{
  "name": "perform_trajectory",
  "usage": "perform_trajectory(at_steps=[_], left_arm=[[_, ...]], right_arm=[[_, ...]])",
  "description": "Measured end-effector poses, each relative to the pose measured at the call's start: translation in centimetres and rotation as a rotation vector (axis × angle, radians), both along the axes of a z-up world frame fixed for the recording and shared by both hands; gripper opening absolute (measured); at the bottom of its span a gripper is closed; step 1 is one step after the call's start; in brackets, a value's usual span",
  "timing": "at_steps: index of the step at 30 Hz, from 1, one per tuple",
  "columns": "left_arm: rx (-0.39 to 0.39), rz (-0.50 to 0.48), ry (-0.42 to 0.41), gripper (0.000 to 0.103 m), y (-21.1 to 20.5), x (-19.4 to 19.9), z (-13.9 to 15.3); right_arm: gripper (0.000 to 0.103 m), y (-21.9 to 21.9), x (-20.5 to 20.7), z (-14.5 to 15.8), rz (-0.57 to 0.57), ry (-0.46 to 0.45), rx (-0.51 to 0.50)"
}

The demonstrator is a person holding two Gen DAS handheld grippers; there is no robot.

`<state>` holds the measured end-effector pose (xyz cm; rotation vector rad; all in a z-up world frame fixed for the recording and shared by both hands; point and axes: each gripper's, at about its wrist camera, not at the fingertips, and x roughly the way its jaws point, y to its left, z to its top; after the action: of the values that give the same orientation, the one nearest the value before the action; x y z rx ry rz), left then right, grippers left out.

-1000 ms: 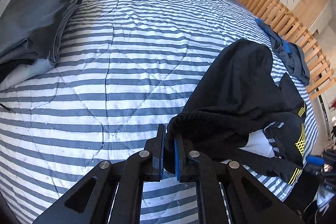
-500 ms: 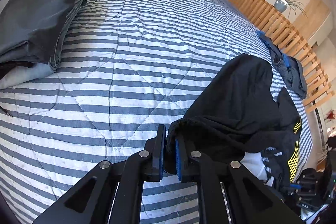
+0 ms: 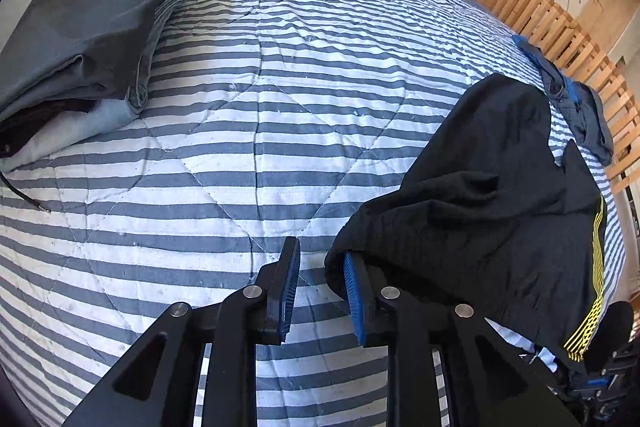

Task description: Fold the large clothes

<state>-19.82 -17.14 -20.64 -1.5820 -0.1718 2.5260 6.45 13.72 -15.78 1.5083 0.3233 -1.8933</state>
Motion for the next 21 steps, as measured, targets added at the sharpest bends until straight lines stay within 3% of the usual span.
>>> perform_trajectory(at_steps=[3,4,5,8,11,13,17,21], left_arm=[[-0.024,0.000,0.008,0.024,0.9,-0.5,-0.6],[-0.021,0.012,0.001,0.010,1.0,-0.7,-0.9],[-0.002,0.030,-0.015,0.003,0.9,-1.0,-1.2],[0.057,0.072,-0.002,0.003,0.6,-2.2,0.2],[0.117,0.089,0.039,0.003,1.3,-4.8,4.3],[0.084,0.052,0.072,0.003,4.2,-7.5,7.4],[0.045,-0.065,0.142,0.003,13.9,-14.4,14.4],[0.098,-0.199,0.241,0.003,25.8,-20.5,23.9]], right_arm=[[0.003,0.1,0.0,0.2,0.007,-0.003,-0.004],[0.003,0.3,0.1,0.3,0.009,-0.001,-0.007],[0.003,0.3,0.1,0.3,0.013,0.001,-0.008],[0.003,0.5,-0.6,1.1,-0.001,0.006,-0.030],[0.003,2.3,-2.8,3.8,-0.068,0.076,-0.061],[0.003,4.3,-5.2,6.0,-0.129,0.123,-0.076],[0.003,10.2,-10.6,11.2,-0.297,0.228,-0.092],[0.003,18.1,-15.4,18.3,-0.485,0.360,-0.070]])
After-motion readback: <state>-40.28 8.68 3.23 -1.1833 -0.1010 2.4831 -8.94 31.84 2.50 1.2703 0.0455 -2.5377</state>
